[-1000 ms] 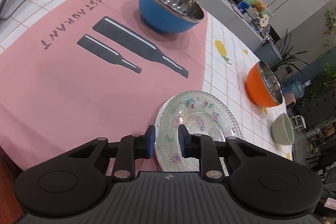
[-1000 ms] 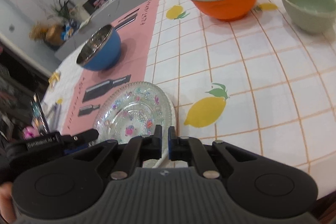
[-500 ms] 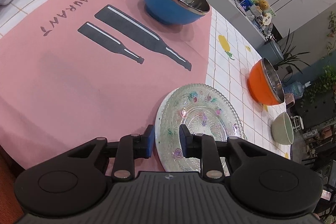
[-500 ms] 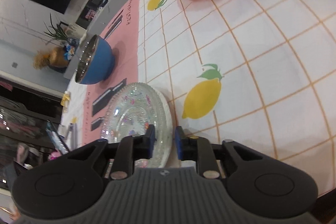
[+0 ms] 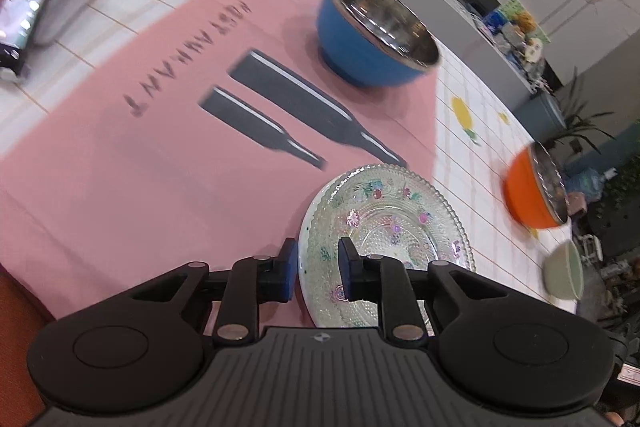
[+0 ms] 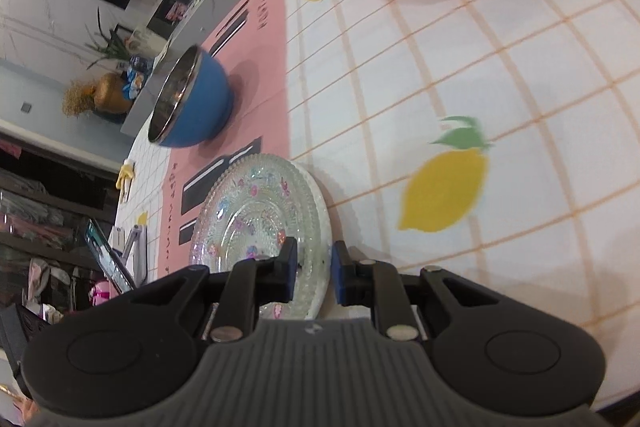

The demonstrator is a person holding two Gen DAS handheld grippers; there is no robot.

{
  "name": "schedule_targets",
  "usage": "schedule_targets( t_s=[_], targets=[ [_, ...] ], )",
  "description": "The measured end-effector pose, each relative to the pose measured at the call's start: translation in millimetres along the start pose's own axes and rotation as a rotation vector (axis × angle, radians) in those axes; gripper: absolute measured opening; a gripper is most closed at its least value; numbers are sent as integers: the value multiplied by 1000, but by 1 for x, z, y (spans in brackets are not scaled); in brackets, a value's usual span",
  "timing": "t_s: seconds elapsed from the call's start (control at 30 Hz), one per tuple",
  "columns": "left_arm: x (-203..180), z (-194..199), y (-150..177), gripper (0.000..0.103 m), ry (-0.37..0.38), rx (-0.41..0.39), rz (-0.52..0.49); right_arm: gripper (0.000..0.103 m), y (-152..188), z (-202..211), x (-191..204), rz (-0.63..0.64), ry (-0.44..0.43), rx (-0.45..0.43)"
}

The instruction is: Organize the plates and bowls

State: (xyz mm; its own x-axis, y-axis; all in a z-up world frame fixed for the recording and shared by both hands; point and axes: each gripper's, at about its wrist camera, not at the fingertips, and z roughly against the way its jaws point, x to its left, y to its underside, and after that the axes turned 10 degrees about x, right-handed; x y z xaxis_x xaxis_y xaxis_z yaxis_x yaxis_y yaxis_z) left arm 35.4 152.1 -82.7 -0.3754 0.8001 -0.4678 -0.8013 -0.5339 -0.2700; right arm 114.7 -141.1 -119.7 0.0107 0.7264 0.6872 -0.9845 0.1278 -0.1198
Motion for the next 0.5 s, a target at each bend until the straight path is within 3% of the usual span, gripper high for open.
schedule_targets(
  t_s=[0.37, 0.5],
  targets=[
    [11, 5, -10, 23, -42, -28, 5, 19, -2, -19, 18, 43, -8, 34],
    [5, 13, -11, 23, -68, -60, -33, 21, -1, -9, 23, 92, 25, -6]
  ],
)
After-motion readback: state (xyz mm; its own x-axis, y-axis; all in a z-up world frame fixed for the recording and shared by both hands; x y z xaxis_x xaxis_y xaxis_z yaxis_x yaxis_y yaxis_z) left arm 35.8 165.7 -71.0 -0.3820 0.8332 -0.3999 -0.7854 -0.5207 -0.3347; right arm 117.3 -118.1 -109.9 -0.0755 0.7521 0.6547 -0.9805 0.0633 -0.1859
